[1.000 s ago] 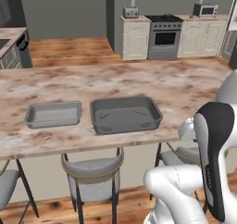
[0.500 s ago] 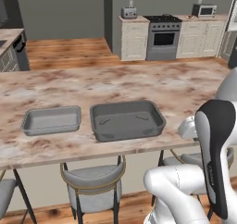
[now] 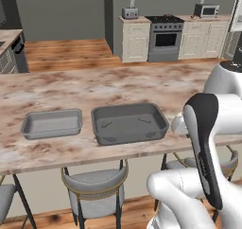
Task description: Place the cold items (mango and tomato) from the fridge in one tupperware on the dining counter. Place the warm items (kebab skewer and hot dog) in the stove area in another tupperware.
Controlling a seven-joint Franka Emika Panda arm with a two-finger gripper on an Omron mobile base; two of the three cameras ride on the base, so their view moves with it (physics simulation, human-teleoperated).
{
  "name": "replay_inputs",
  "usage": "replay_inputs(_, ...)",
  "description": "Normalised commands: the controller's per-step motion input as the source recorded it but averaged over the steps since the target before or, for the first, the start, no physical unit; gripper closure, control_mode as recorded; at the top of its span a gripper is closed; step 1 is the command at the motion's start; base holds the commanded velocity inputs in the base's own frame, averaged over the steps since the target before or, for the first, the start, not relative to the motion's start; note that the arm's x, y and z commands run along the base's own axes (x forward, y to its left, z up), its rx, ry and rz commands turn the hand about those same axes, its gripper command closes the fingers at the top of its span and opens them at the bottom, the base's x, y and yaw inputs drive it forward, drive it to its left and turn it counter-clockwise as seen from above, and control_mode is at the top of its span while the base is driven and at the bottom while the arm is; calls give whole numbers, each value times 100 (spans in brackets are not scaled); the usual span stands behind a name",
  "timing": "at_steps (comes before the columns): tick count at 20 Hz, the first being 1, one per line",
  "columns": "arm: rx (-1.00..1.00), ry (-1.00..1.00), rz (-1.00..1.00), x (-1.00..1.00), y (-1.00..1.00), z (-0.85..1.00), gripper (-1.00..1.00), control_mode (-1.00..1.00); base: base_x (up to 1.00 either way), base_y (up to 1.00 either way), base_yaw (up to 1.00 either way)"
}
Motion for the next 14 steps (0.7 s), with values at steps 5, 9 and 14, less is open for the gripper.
replay_inputs(5,-1,16,0,100,9,1,100,-100,0,0,0)
replay_inputs(9,-1,12,0,100,0,-2,100,-100,0,0,0)
replay_inputs(14,-2,1,-1,100,0,-32,100,-100,0,0,0)
